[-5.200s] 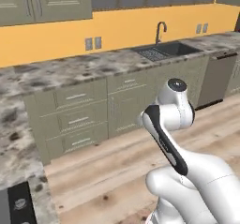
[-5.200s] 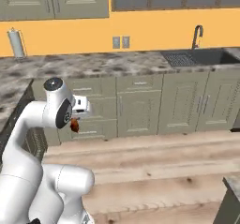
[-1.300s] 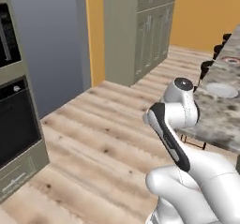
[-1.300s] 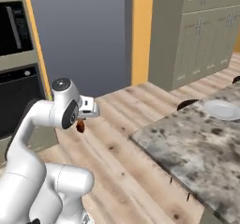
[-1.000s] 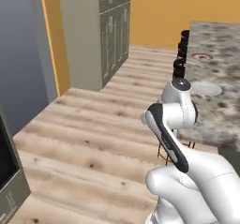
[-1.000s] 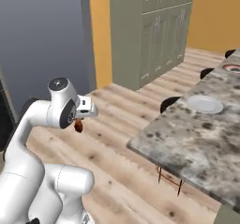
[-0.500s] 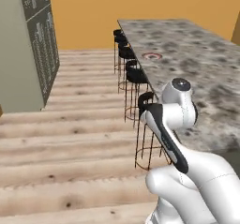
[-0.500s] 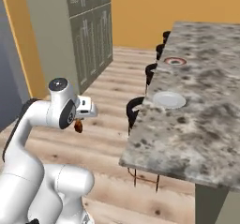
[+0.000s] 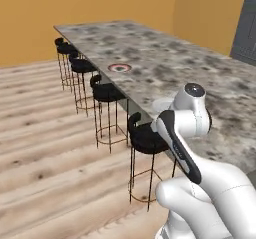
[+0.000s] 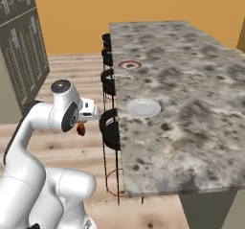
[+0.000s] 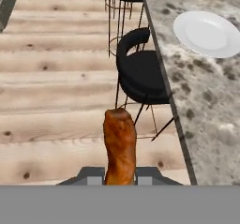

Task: Take the chicken drumsticks from the pan and place one on each plate on the dining counter.

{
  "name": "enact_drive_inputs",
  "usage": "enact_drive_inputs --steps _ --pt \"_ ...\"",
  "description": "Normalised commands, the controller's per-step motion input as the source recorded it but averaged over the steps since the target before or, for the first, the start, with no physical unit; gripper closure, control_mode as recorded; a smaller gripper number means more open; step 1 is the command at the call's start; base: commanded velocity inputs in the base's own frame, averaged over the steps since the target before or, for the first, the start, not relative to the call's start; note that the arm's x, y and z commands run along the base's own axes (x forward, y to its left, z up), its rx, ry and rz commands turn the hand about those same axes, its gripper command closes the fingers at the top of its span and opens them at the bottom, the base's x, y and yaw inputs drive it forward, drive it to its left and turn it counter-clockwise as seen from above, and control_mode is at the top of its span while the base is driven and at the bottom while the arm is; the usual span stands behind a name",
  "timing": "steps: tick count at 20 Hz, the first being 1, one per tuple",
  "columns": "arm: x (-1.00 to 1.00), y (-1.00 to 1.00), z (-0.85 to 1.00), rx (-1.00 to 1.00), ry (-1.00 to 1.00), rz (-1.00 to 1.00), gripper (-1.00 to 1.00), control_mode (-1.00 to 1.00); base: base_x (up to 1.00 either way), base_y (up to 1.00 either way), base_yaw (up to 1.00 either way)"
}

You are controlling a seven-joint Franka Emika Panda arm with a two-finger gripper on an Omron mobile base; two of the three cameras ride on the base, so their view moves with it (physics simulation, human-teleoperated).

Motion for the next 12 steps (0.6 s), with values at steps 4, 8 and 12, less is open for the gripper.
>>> enact_drive_inputs --steps 4,8,12 --pt "0.0 0.0 0.0 0.0 0.0 0.0 1.0 1.0 0.53 0.66 -0.62" --pt "0.0 0.0 0.0 0.0 0.0 0.0 1.0 1.0 0.41 0.73 -0.55" --pt "0.0 0.0 0.0 0.0 0.0 0.0 1.0 1.0 0.33 0.75 -0.55"
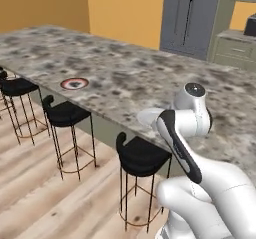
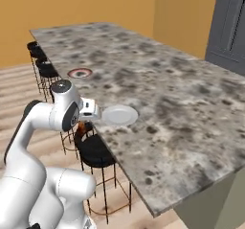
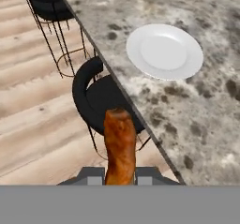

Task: Take the chicken drumsticks from the pan and place one on each plate on the dining counter.

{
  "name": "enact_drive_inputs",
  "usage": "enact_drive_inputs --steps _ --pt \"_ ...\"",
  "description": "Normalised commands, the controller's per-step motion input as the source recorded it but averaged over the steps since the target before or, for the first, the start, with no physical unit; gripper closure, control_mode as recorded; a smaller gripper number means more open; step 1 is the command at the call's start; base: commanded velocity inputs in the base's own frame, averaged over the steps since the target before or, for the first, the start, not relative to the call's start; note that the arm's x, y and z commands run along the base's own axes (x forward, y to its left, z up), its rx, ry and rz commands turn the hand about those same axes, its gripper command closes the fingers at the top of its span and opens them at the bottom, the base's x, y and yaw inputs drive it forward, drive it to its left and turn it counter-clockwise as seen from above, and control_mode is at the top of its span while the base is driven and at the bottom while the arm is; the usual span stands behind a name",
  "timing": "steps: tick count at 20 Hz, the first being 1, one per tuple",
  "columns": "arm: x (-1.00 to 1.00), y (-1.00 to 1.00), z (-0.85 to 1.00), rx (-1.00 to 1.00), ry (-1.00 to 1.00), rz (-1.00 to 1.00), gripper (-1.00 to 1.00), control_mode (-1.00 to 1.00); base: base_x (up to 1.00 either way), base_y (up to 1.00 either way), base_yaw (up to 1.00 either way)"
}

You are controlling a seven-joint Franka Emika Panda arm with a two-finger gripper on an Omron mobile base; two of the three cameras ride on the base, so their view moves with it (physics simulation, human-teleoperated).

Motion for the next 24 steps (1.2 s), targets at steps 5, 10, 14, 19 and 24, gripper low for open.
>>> enact_drive_inputs --steps 5,10,14,19,24 --pt "0.0 0.0 0.0 0.0 0.0 0.0 1.0 1.0 0.29 0.72 -0.56" --pt "0.1 0.16 -0.04 -0.07 0.0 -0.06 1.0 -1.0 0.22 0.58 -0.27" --pt "0.76 0.23 -0.17 -0.07 0.03 -0.18 1.0 -1.0 0.0 0.0 0.0" --pt "0.79 -0.09 -0.18 0.0 0.02 -0.09 1.0 -1.0 0.0 0.0 0.0" --pt "0.58 -0.29 -0.09 0.17 0.06 0.0 1.0 -1.0 0.0 0.0 0.0"
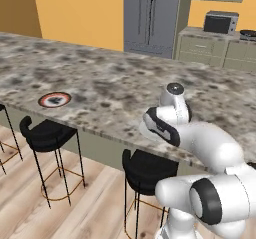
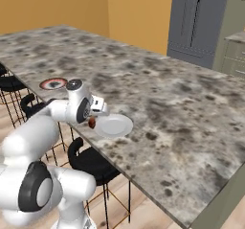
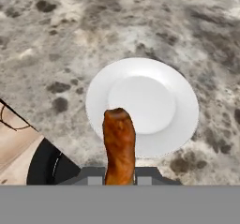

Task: Take the chicken drumsticks from the pan and place one on each plate on the dining counter.

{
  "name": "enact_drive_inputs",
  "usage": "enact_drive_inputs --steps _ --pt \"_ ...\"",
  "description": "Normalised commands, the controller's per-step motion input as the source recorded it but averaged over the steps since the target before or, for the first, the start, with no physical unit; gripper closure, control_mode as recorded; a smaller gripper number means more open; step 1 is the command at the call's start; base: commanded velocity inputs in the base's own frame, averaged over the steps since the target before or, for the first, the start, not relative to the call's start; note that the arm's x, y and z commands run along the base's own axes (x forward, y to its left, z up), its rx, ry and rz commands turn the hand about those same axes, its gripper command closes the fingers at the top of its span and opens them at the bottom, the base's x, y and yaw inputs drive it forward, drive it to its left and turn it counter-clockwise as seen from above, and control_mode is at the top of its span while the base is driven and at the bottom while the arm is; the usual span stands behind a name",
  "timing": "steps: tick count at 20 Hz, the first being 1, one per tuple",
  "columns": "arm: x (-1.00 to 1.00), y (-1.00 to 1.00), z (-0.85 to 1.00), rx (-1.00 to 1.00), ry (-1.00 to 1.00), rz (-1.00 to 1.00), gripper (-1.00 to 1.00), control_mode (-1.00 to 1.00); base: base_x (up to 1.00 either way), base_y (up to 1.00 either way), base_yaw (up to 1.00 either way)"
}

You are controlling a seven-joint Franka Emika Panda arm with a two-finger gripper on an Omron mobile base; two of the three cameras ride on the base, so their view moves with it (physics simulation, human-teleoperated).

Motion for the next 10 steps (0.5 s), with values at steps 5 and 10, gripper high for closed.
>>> enact_drive_inputs --steps 5,10 --pt "0.54 -0.29 -0.25 0.07 0.12 0.0 1.0 -1.0 0.0 0.0 0.0" --pt "0.41 -0.07 -0.34 0.0 0.08 -0.01 1.0 -1.0 0.0 0.0 0.0"
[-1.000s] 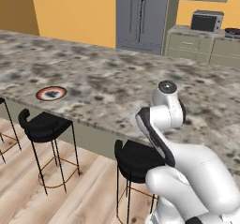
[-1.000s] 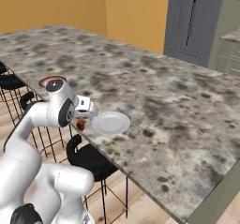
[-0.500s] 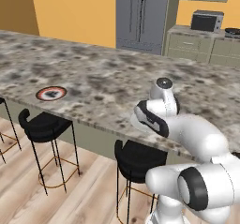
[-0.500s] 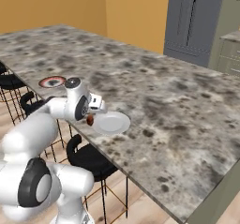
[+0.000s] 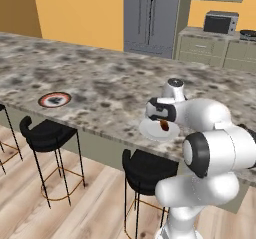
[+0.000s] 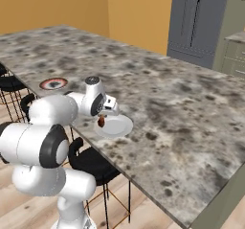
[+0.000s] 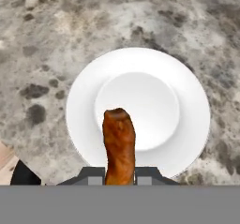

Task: Take the chicken drumsticks from the pan and place one on each plate on the dining counter.

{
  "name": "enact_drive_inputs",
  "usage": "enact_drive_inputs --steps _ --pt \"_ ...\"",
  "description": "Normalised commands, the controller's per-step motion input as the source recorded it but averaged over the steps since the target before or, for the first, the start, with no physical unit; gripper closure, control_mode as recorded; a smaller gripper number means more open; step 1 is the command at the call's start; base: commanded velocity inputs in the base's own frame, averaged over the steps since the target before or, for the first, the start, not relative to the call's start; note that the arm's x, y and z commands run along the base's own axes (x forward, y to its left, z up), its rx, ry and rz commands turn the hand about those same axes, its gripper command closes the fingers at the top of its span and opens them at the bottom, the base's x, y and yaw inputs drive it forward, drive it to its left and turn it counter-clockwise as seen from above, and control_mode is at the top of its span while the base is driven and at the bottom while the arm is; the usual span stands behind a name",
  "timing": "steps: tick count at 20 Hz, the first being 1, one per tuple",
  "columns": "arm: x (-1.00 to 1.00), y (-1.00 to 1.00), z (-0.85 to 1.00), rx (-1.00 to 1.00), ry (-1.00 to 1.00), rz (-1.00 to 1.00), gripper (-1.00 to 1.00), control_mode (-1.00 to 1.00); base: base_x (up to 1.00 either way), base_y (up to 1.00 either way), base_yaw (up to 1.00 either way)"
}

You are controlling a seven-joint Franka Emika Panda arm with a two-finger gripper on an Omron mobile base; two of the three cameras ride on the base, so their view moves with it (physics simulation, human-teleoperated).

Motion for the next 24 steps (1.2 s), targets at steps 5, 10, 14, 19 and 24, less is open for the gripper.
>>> enact_drive_inputs --steps 5,10,14,19,24 --pt "0.24 -0.05 -0.37 0.0 0.0 -0.02 1.0 -1.0 0.0 0.0 0.0" --pt "0.01 -0.06 -0.42 0.0 0.0 -0.02 1.0 -1.0 0.0 0.0 0.0" --pt "0.1 -0.04 -0.27 0.0 0.0 -0.03 1.0 -1.0 0.0 0.0 0.0" --pt "0.21 0.0 -0.14 0.0 0.0 -0.04 -1.0 -1.0 0.0 0.0 0.0" --pt "0.29 0.0 -0.09 0.0 0.0 -0.03 -1.0 -1.0 0.0 0.0 0.0"
